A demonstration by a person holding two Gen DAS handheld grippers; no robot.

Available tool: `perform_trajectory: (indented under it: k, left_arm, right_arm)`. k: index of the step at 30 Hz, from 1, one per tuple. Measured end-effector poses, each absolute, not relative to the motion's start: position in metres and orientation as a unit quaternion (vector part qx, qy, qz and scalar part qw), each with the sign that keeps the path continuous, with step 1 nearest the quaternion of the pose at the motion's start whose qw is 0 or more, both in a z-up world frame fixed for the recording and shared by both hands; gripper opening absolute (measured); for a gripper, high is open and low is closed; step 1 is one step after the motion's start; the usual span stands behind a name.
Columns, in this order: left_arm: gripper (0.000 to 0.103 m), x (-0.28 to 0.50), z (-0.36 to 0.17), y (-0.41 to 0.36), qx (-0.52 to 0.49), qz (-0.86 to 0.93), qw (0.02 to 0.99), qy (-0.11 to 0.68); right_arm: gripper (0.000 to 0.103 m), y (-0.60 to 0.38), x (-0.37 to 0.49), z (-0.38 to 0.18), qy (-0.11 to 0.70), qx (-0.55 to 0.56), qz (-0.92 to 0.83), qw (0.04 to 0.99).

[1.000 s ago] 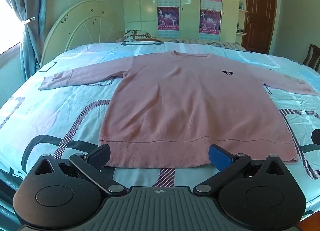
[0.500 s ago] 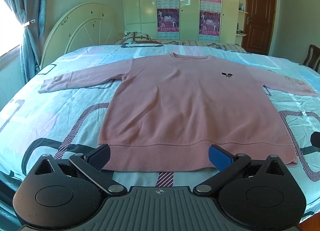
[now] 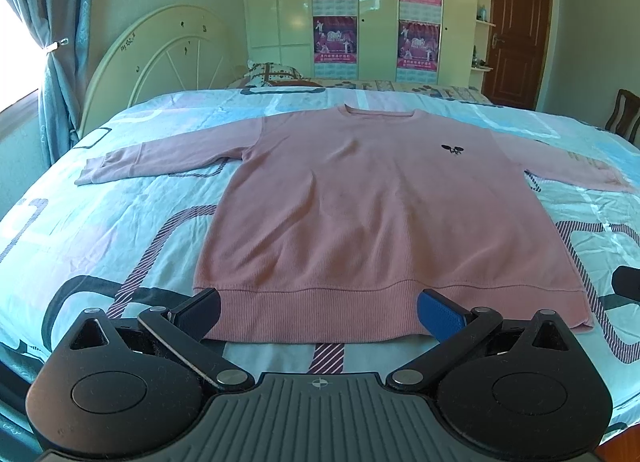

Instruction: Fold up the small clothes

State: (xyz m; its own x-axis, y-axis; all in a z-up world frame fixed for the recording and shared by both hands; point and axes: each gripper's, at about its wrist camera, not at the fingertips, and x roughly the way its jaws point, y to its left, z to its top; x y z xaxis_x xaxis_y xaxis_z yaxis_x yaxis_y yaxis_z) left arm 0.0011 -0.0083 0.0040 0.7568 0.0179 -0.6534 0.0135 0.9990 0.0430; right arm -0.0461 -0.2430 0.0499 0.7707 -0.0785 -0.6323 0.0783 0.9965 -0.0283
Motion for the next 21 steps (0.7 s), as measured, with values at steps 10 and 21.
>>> perform_trajectory:
  k: [10, 21]
  left_arm:
    - [0.103, -0.0010, 0.0039, -0.0106, 0.022, 0.001, 0.937, 0.348]
    - [0.103, -0.0028, 0.0060, -0.0113, 0.024, 0.001, 0.938, 0.346]
  right_arm:
    - [0.102, -0.2422, -0.0455, 0.0497, 0.335, -0.001, -0.040, 0.941]
    - [0.102, -0.2429, -0.0459, 0.0505, 0.334, 0.001, -0.039, 0.942]
